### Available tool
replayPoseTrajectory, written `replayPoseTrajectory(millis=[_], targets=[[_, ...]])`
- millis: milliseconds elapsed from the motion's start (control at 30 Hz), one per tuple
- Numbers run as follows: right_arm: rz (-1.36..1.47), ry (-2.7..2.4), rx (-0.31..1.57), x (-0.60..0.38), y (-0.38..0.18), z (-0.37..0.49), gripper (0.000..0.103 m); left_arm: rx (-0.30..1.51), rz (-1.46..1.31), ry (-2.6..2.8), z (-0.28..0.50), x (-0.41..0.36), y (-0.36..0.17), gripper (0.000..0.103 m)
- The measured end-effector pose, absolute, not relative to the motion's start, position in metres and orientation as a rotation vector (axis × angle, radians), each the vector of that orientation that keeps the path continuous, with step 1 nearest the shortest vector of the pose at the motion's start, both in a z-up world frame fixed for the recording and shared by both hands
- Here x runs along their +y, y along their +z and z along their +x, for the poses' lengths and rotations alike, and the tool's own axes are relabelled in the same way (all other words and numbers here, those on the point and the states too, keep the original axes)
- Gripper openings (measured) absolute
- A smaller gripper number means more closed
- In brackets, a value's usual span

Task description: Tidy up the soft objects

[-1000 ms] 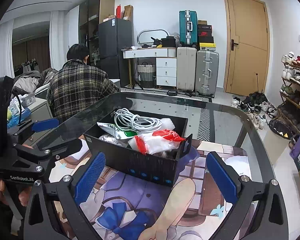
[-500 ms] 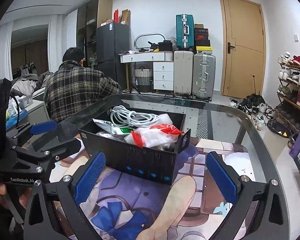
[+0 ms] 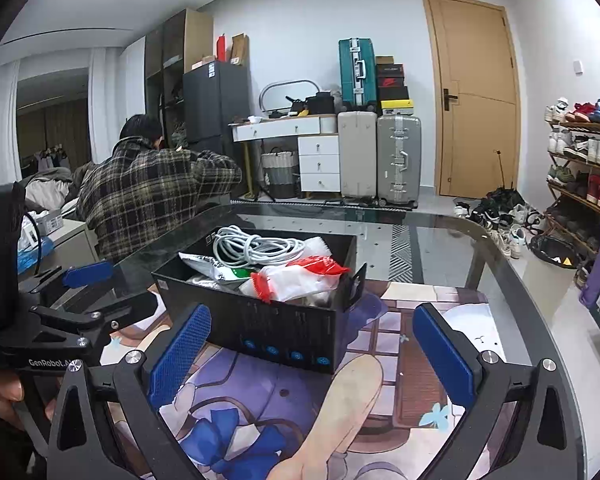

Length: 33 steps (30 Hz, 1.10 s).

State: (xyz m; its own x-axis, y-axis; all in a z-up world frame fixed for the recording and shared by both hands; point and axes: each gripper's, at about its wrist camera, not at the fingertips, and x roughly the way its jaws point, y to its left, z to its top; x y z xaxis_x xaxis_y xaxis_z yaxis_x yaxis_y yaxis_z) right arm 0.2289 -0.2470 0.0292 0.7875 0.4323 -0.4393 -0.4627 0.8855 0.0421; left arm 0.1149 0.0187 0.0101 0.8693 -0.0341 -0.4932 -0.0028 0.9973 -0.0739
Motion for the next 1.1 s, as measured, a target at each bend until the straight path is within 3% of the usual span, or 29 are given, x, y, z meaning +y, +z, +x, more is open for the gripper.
replayPoseTrajectory(millis=[1100], targets=[[-0.083, 0.487, 0.421, -0.2448, 0.0315, 0.2213, 0.103, 0.519, -0.089, -0.011, 0.1148, 0.0223, 0.0087, 0.103]])
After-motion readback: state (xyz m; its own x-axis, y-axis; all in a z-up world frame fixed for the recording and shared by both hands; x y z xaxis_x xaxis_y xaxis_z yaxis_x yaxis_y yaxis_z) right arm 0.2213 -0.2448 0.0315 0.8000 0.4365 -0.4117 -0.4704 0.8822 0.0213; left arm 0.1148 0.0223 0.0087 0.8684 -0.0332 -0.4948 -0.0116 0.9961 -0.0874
